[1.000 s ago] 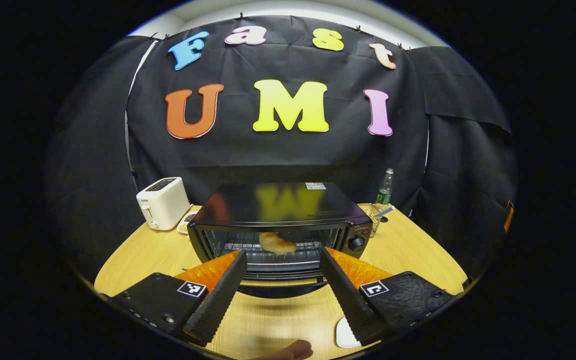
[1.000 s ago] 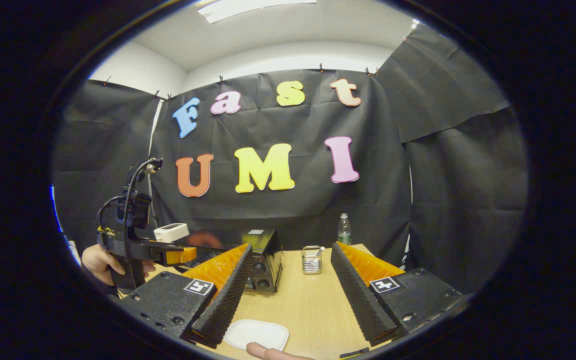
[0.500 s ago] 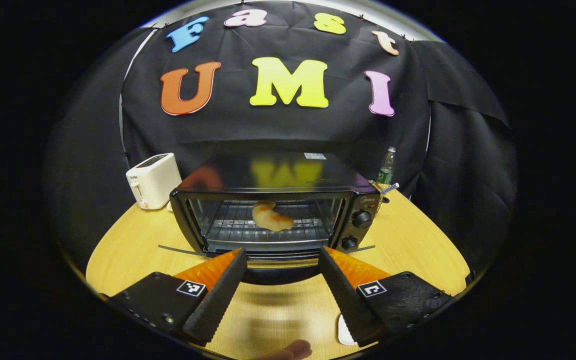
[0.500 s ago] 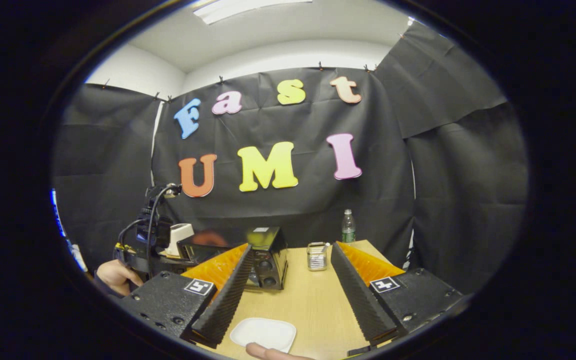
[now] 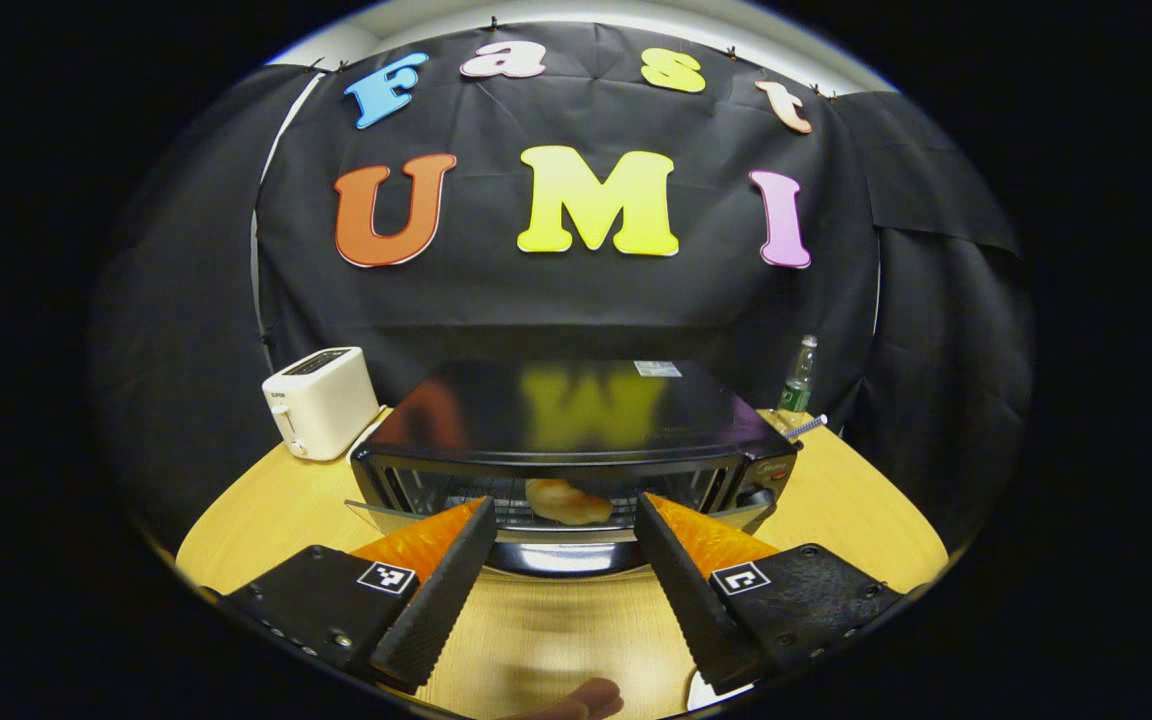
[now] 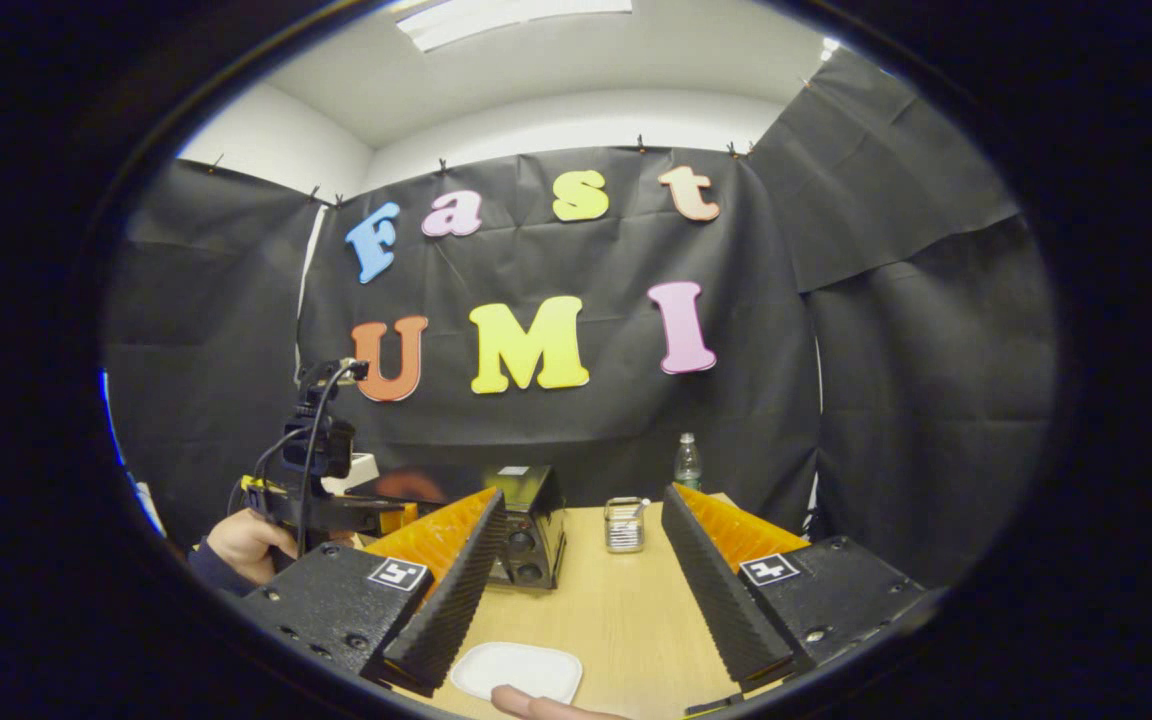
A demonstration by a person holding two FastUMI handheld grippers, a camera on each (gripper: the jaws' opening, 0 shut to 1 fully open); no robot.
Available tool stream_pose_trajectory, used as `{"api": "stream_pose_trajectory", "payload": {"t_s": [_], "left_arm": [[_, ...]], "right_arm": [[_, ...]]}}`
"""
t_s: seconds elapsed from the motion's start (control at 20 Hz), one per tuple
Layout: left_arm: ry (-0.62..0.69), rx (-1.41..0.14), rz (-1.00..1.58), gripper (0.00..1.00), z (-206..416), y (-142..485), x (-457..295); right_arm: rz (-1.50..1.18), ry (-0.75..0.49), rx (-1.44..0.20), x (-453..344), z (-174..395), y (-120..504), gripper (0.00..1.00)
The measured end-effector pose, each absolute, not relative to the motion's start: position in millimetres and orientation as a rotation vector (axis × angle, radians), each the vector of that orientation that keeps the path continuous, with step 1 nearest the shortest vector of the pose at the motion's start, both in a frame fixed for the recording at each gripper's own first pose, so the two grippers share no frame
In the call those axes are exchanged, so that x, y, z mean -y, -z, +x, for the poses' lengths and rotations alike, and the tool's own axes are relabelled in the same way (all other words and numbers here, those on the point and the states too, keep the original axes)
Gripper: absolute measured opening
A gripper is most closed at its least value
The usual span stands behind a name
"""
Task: Open the electric oven with the left hand, put the food in, and close the electric oven.
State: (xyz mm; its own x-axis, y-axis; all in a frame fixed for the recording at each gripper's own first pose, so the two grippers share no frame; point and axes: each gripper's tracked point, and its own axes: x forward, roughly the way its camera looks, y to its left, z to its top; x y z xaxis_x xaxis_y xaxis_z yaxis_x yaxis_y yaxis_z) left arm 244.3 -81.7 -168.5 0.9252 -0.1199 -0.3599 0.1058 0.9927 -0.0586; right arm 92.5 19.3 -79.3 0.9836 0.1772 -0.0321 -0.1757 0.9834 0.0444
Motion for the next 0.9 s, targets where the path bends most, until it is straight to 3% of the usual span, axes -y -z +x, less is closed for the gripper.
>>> {"api": "stream_pose_trajectory", "payload": {"t_s": [0.05,0.1,0.5,0.9], "left_arm": [[0.126,-0.354,-0.048,0.83,239,160,82],[0.134,-0.338,-0.051,0.92,233,154,81],[0.109,-0.298,-0.020,0.92,147,133,59],[0.107,-0.147,0.029,0.92,36,65,52]], "right_arm": [[0.043,-0.179,-0.036,-20,90,79,0.93],[0.047,-0.180,-0.035,-20,88,78,0.93],[0.069,-0.167,-0.010,-15,55,71,0.93],[0.070,-0.112,0.040,-10,-4,47,0.93]]}}
